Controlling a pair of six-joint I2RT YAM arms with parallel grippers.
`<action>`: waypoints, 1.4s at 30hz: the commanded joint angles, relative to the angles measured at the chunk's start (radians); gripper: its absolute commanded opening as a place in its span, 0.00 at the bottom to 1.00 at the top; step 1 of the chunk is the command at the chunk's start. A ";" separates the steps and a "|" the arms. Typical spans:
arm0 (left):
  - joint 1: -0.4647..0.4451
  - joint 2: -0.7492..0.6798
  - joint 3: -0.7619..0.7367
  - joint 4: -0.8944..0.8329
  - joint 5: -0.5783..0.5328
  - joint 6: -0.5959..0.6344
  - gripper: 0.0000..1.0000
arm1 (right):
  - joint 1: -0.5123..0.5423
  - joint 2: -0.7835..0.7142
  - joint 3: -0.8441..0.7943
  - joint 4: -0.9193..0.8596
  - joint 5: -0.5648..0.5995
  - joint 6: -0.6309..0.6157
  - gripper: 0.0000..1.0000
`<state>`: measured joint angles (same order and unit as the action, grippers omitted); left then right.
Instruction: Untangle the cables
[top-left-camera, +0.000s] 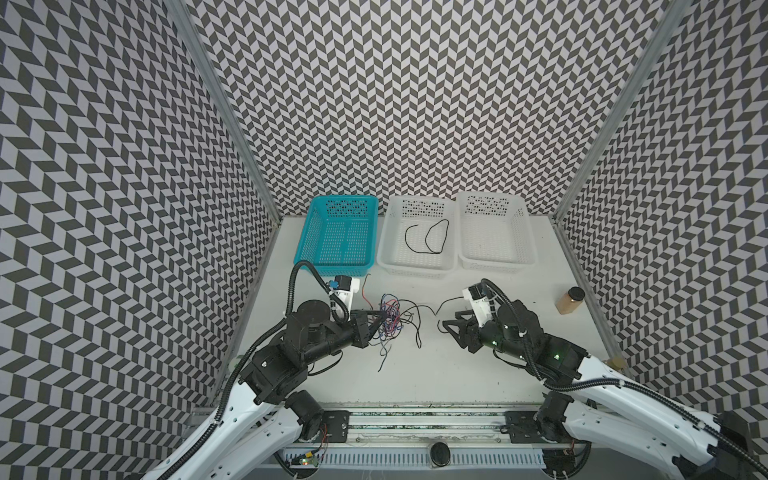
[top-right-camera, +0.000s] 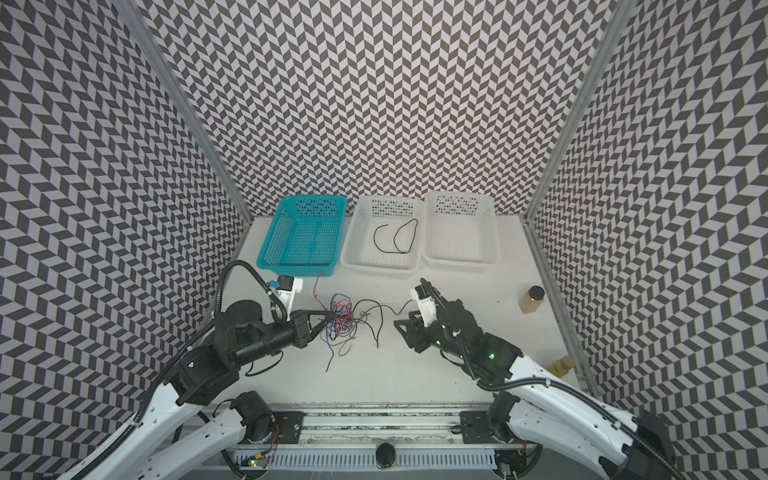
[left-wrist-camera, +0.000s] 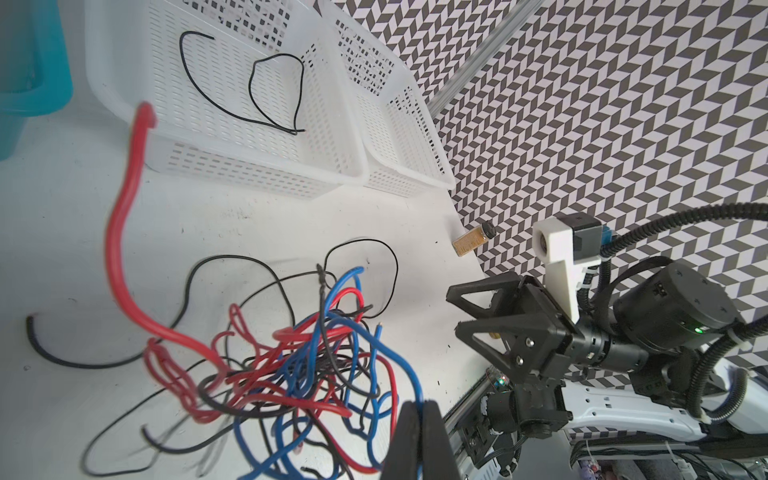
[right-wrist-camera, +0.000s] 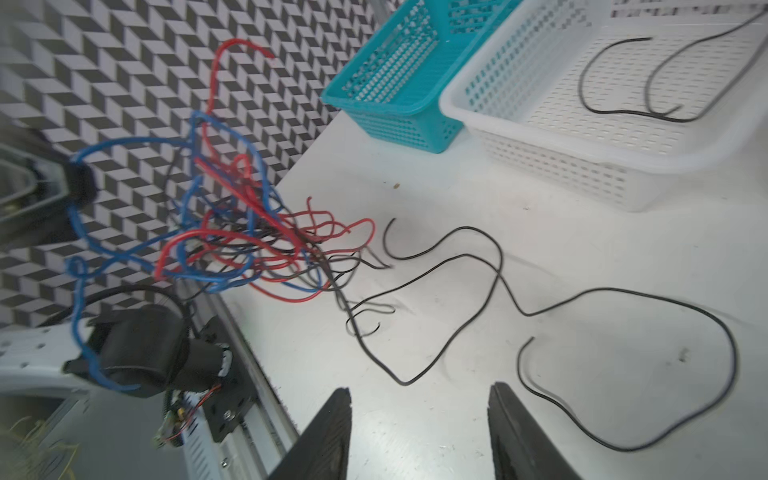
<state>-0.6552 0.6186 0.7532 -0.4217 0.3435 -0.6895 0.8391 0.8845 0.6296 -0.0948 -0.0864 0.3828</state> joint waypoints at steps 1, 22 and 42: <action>0.003 0.014 0.014 0.081 0.036 -0.015 0.00 | 0.072 0.074 0.103 0.105 -0.046 -0.018 0.55; 0.000 0.009 -0.026 0.092 0.065 -0.030 0.00 | 0.255 0.362 0.306 -0.005 0.257 0.555 0.54; -0.012 -0.008 -0.098 0.162 0.093 -0.088 0.00 | 0.282 0.510 0.143 0.688 0.386 -0.063 0.60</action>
<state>-0.6567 0.6205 0.6621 -0.3187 0.4057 -0.7616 1.1156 1.3827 0.8116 0.2710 0.3180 0.4587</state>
